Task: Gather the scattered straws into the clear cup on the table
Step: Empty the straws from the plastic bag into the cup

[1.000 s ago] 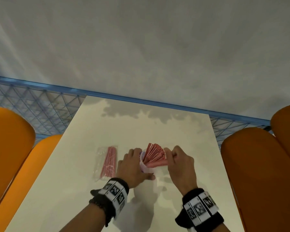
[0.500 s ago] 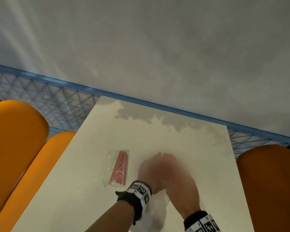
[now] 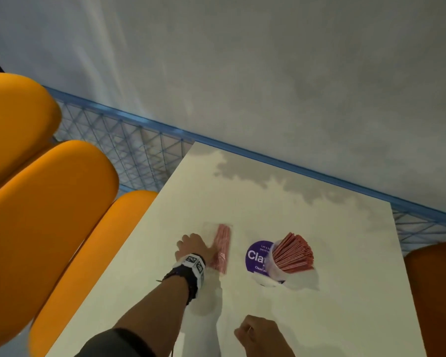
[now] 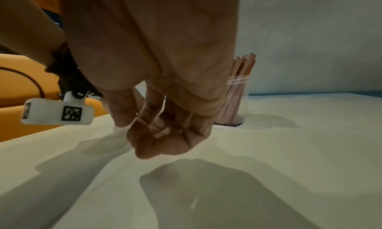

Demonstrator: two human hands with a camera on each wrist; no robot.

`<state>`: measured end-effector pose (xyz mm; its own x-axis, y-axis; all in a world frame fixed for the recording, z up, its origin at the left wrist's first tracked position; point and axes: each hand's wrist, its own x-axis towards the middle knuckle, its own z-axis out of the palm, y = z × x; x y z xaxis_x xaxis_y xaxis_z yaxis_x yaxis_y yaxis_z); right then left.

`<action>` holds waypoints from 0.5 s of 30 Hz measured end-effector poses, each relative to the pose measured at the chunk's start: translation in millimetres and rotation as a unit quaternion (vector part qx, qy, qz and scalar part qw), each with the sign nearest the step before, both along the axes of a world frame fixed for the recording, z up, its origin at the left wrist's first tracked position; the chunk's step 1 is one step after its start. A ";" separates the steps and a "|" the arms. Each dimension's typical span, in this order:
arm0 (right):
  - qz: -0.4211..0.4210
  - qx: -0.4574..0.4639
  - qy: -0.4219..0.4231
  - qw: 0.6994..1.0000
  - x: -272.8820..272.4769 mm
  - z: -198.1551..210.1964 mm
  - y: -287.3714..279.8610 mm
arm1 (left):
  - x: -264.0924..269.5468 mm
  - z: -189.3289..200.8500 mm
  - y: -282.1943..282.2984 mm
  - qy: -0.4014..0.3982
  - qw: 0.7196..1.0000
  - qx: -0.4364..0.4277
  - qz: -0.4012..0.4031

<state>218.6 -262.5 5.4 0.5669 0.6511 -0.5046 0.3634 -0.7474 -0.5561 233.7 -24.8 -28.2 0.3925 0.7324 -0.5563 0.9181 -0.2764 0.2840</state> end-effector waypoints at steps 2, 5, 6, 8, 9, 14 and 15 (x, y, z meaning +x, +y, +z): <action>-0.010 -0.045 -0.004 0.999 2.0 -2.4 2.2 | 2.0 -4.5 -11.3 -0.026 0.999 0.013 -0.033; -0.032 -0.066 0.000 0.997 5.5 -1.6 2.0 | -1.1 -2.8 -21.7 -0.166 0.985 -0.047 0.004; -0.050 -0.064 0.013 0.997 6.0 -2.1 -0.3 | -5.2 -1.2 -24.5 -0.206 0.975 -0.085 0.022; -0.101 -0.031 0.072 0.992 5.2 3.1 -3.8 | -18.2 4.7 -28.2 -0.265 0.951 -0.158 0.021; -0.121 -0.006 0.095 0.988 4.4 4.8 -4.4 | -27.2 9.0 -30.4 -0.284 0.940 -0.187 0.017; -0.239 0.156 0.098 0.953 -4.6 27.4 12.3 | -71.8 43.1 -72.7 -0.352 0.913 -0.201 -0.037; -0.252 0.169 0.125 0.945 -7.8 34.9 17.7 | -79.3 52.4 -84.1 -0.358 0.913 -0.184 -0.063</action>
<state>210.7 -244.8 40.3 0.7382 0.4785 -0.4756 -0.1655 -0.5550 -0.8152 154.4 -108.9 24.2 0.8204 0.4717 -0.3231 0.4285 -0.1331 0.8937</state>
